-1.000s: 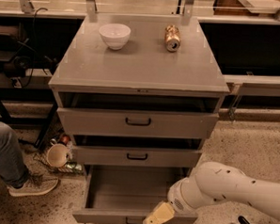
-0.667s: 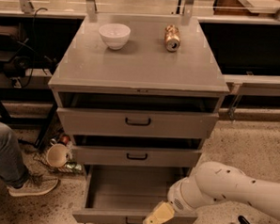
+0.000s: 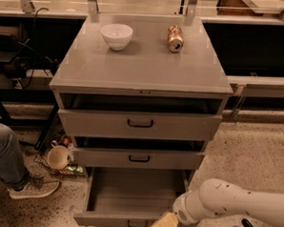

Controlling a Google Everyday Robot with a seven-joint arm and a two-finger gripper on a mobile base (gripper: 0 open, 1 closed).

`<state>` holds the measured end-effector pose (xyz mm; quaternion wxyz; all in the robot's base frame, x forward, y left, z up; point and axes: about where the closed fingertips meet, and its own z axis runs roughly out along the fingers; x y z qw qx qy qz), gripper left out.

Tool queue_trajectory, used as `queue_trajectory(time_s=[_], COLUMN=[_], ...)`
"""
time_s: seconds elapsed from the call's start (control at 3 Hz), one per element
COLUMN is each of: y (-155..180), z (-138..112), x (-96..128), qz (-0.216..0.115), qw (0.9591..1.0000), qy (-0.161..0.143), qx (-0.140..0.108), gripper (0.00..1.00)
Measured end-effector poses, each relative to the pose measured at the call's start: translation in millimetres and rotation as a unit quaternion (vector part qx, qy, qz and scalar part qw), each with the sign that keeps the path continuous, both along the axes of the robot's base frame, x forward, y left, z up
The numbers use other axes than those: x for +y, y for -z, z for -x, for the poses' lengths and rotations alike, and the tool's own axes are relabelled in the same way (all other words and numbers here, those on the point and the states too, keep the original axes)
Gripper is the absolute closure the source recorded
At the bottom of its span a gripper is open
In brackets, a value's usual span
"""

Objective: Close bottom drawer

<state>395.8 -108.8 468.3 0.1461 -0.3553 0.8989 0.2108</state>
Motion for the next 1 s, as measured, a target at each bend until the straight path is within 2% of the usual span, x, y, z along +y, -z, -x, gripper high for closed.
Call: queue_trajectory(time_s=[0.33,0.67,1.0], y=[53.8,115.6,161.7], z=[-13.0,-21.7,-24.8], x=[-21.7,-47.8,-63.5], qz=[0.004,0.008,0.009], qw=[0.9986,0.9946,0.9908], qy=[0.052,0.104,0.135], qx=[-0.003,0.0,0.01], gripper=[0.11,0.36,0.58])
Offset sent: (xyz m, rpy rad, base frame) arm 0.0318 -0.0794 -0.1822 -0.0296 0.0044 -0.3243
